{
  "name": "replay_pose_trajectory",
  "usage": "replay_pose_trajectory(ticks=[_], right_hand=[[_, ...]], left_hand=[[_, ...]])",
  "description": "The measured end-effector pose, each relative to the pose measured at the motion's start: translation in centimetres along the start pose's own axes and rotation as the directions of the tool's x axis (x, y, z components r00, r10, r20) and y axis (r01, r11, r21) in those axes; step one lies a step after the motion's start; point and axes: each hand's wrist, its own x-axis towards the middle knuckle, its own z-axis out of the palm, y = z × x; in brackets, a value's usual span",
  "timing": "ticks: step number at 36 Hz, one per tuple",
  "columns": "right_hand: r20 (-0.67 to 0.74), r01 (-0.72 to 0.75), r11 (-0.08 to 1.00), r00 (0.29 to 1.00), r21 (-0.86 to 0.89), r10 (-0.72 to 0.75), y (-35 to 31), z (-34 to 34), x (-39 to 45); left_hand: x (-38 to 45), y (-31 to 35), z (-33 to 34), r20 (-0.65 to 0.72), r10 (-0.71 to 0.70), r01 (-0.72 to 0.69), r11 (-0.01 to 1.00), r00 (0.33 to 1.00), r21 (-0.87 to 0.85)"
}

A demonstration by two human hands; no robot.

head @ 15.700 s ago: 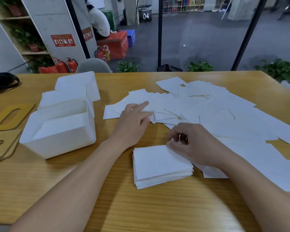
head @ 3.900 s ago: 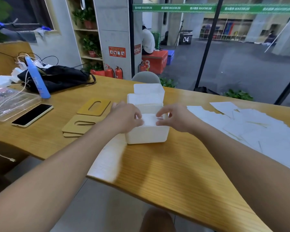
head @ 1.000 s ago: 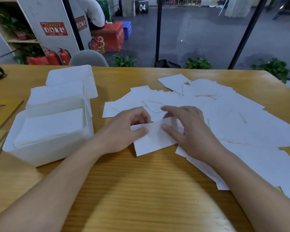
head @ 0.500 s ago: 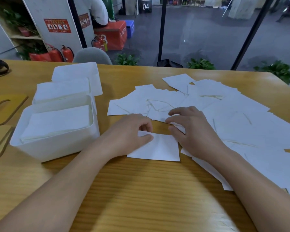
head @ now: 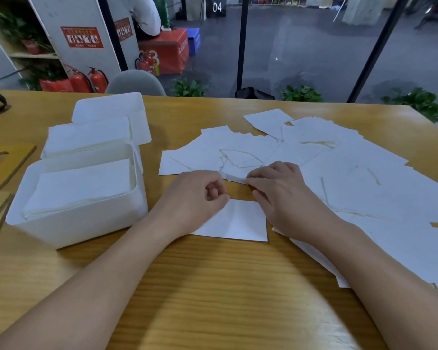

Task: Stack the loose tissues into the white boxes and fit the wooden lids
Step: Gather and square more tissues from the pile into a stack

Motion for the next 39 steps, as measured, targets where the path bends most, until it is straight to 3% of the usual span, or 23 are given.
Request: replay_pose_trajectory(ticks=[4,12,16,20,24,28,39], right_hand=[[-0.012,0.050,0.995,0.999,0.090,-0.049,-0.1,-0.9,-0.7],[0.002,0.094,0.967,0.995,0.236,-0.097,-0.3,-1.6,-2.1],[-0.079,0.029,0.929,0.997,0.369,0.001,0.1,-1.6,-2.1],[-0.146,-0.114,0.851,0.965,0.513,0.218,0.6,-1.7,-1.8],[-0.125,-0.226,0.877,0.944,0.425,0.304,1.3,-1.5,-1.5],[-0.062,-0.302,0.873,0.934,0.383,0.351,1.4,-1.4,-1.1],[-0.148,-0.281,0.873,0.920,0.399,0.364,1.5,-0.8,-0.6]], left_hand=[[0.2,0.3,0.3,-0.148,0.065,-0.061,0.998,0.987,0.036],[0.4,0.0,0.7,-0.078,0.131,-0.120,0.983,0.988,0.141],[0.4,0.0,0.6,-0.147,0.147,-0.137,0.988,0.978,0.074],[0.2,0.1,0.3,-0.226,0.136,-0.157,0.984,0.965,-0.079],[0.1,0.0,0.3,-0.207,0.090,-0.135,0.967,0.974,-0.215],[-0.1,-0.3,0.3,-0.173,0.091,-0.118,0.981,0.981,-0.154],[-0.4,0.4,-0.5,-0.099,0.158,-0.169,0.979,0.983,-0.115]])
